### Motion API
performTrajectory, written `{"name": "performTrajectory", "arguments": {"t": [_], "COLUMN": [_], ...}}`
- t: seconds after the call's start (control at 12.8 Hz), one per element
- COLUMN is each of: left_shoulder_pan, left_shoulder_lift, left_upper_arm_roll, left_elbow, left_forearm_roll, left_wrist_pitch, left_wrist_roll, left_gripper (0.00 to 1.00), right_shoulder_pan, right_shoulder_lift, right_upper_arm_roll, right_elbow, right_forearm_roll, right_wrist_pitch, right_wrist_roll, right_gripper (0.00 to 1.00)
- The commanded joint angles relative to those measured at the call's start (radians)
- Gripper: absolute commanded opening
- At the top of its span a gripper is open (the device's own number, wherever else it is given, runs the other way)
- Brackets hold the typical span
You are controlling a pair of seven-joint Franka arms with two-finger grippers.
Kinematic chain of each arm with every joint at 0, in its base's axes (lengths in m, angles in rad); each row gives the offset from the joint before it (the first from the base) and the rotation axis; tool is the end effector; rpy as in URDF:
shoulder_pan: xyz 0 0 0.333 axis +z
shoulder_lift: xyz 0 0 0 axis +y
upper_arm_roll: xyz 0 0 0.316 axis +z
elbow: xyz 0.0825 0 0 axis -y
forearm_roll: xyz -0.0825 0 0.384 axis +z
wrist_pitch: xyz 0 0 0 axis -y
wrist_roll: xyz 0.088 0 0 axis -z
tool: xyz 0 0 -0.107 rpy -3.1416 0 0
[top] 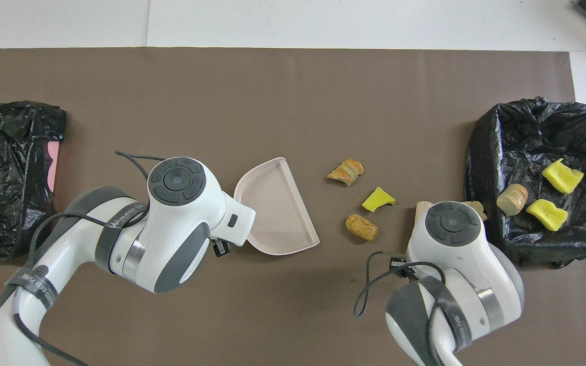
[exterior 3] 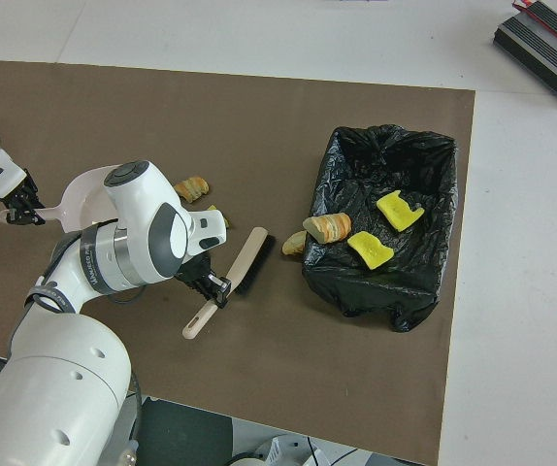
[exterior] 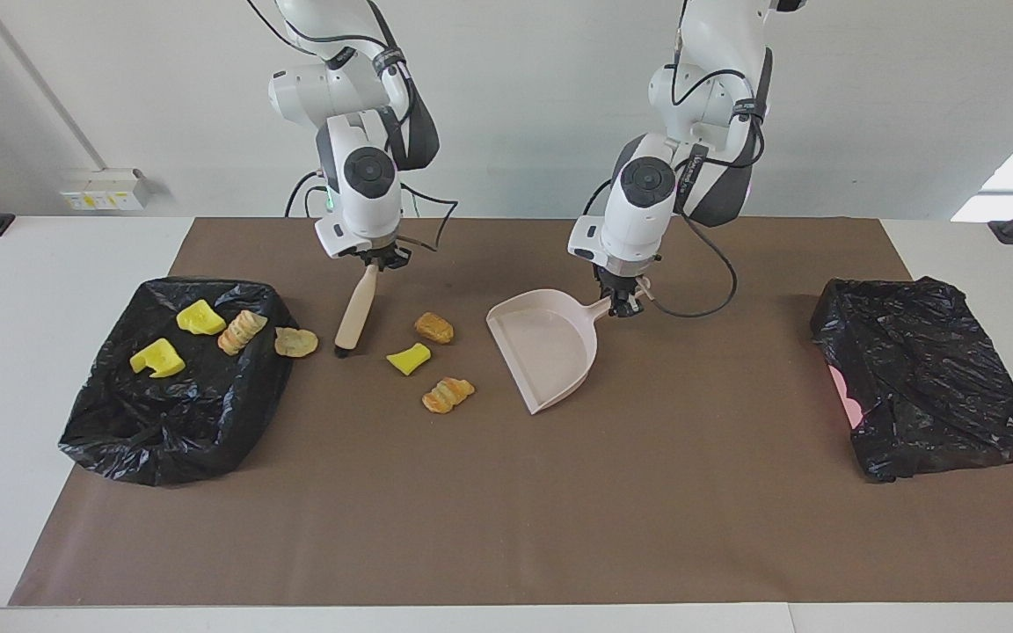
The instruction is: Sweep and dump trash in bin
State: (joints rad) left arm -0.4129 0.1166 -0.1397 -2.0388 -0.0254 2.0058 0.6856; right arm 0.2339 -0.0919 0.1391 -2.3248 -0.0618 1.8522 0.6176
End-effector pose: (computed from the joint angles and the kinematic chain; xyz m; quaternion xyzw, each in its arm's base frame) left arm 0.4727 -0.2918 0.3759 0.8155 -0.5737 -0.0728 0.0241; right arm 0.4197 0.1590 0.3520 0.9754 -0.1072 -0.1508 0.1198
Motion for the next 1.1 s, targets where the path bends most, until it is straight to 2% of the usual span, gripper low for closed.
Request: {"name": "performTrajectory", "arguments": {"t": [0.0,0.08,0.23,0.47,0.7,0.86,1.02], "left_shoulder_pan": [-0.02,-0.018,-0.02,-0.02,-0.018,-0.018,-0.018], "left_shoulder_lift": [-0.029,-0.028,-0.028,-0.028,-0.026,-0.026,-0.026], "left_upper_arm_roll": [0.014,0.014,0.014,0.012,0.012,0.014,0.014], "left_elbow": [-0.032,-0.031,-0.029,-0.027,-0.026,-0.026,-0.026], "left_forearm_roll": [-0.01,-0.01,-0.01,-0.008,-0.008,-0.008,-0.008], "left_wrist_pitch": [0.014,0.014,0.013,0.01,0.01,0.011,0.013], "left_wrist_roll": [-0.012,-0.012,-0.023,-0.023,-0.023,-0.023,-0.023], "left_gripper": [0.0,0.0,0.0,0.0,0.0,0.0,0.0], "right_shoulder_pan": [0.041,0.038,0.022,-0.036,-0.047,-0.06,-0.112], "right_shoulder_lift": [0.078,0.08,0.078,0.045,0.015,-0.015,-0.057], "right_upper_arm_roll": [0.004,0.0,-0.006,-0.004,-0.003,-0.003,-0.001], "right_elbow": [0.181,0.211,0.206,0.147,0.105,0.055,-0.028], "right_forearm_roll": [0.004,-0.001,-0.058,-0.22,-0.285,-0.34,-0.342], "right_wrist_pitch": [-0.147,-0.183,-0.208,-0.232,-0.238,-0.225,-0.139], "right_wrist_roll": [-0.023,-0.019,0.022,0.044,0.053,0.053,0.045], "right_gripper": [0.0,0.0,0.0,0.0,0.0,0.0,0.0]}}
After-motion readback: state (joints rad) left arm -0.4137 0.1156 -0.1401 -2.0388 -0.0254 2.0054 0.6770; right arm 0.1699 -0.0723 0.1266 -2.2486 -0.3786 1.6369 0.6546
